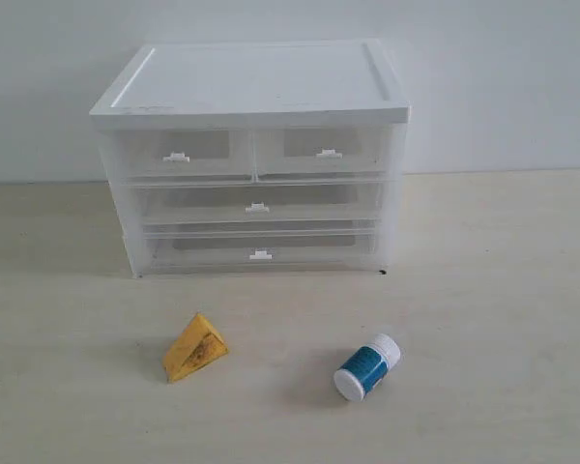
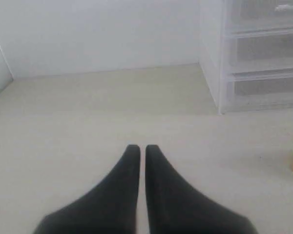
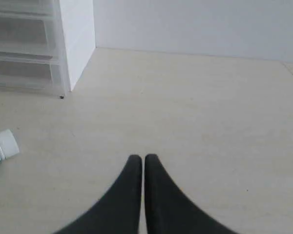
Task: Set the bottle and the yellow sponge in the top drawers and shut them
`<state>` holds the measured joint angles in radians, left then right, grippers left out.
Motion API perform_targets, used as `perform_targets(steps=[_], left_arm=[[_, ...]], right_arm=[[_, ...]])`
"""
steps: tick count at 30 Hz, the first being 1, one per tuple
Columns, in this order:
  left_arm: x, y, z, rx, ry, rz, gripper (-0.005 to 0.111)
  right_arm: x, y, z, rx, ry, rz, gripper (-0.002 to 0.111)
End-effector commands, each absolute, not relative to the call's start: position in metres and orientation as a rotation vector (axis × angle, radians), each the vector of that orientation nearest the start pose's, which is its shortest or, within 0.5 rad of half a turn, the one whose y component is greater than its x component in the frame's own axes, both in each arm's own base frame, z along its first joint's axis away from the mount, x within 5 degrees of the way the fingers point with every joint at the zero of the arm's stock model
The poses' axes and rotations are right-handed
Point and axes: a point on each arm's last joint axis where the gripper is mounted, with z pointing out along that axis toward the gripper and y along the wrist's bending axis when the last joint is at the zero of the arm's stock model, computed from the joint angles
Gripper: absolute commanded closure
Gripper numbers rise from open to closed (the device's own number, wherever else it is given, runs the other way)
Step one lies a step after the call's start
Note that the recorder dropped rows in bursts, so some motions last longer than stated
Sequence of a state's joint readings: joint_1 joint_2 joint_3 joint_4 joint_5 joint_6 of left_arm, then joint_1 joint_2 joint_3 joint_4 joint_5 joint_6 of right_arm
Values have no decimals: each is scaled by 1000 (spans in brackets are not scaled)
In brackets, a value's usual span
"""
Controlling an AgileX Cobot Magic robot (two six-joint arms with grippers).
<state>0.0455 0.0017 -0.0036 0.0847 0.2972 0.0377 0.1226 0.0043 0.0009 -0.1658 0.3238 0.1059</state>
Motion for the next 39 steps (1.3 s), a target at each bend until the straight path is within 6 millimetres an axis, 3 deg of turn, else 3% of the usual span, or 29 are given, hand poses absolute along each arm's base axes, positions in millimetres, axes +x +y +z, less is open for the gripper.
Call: perform_targets(steps=[1,8,16,21,26,30,34,39], left_arm=[[56,4,195,85,1688,174,103],[56,2,210,-36,1520,33,103],[45,6,248,-349,1032,-409,103],[34,8,265,-340,795,-507,103],[28,8,277,-323,730,-516,103],[25,5,300,-293,710,-534,103],[30,-7,330,-153,751,-549,103],[56,-16,372,-47,858,-527,103]], right_arm=[[56,4,197,-135,1655,14,108],[54,8,222,-146,1381,51,108],[47,11,244,-150,1122,90,108],[38,12,258,-130,950,160,108],[25,8,273,-17,738,346,108],[24,8,280,27,739,455,108],[18,8,309,37,706,509,108],[32,12,351,4,740,483,108]])
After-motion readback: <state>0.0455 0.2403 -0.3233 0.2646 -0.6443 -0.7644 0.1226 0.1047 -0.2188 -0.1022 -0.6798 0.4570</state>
